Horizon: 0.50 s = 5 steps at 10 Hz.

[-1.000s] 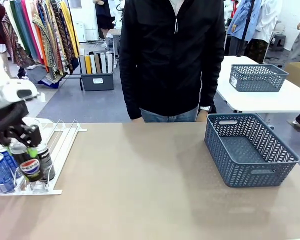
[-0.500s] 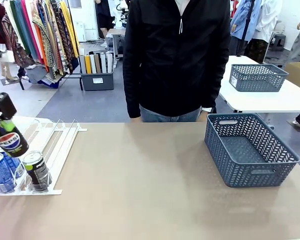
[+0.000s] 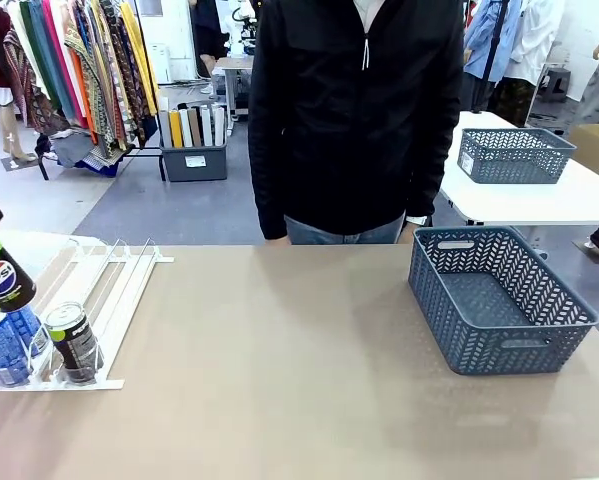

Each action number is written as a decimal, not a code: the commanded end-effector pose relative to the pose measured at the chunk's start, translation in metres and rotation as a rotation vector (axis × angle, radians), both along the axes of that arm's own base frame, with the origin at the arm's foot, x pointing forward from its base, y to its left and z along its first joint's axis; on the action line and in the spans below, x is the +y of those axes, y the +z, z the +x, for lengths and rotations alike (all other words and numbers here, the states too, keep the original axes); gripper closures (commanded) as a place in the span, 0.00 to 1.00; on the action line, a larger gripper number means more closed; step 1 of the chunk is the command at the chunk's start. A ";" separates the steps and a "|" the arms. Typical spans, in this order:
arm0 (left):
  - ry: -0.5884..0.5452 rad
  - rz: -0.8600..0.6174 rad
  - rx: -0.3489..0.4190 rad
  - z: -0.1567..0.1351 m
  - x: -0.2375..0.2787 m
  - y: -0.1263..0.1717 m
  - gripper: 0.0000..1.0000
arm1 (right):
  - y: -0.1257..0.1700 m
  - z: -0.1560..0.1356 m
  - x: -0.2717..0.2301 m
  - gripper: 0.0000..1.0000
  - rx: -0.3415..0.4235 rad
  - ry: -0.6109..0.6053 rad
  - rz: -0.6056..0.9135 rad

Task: Retrieve and store the cans from the dispenser.
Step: Pick up one can from the Automatic Can Dispenser and place it in the middle of the table.

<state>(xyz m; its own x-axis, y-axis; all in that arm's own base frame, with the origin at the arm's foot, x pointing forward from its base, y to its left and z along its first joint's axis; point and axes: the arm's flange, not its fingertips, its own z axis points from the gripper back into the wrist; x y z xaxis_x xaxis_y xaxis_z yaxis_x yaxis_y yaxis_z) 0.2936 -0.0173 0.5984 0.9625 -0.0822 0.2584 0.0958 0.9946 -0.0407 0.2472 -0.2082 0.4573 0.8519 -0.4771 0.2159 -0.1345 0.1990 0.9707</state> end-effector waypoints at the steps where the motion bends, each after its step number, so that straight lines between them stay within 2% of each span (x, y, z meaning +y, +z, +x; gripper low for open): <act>1: -0.012 0.005 -0.027 -0.003 -0.006 0.008 1.00 | 0.002 0.000 -0.002 0.00 -0.022 0.006 -0.001; 3: -0.007 0.004 -0.003 -0.001 -0.003 0.001 1.00 | 0.002 0.000 -0.002 0.00 -0.022 0.006 -0.001; 4: -0.034 -0.017 -0.057 0.005 -0.027 0.008 1.00 | 0.002 0.000 -0.002 0.00 -0.022 0.006 -0.001; 5: -0.145 -0.032 -0.098 0.024 -0.080 0.016 1.00 | 0.002 0.000 -0.002 0.00 -0.022 0.006 -0.001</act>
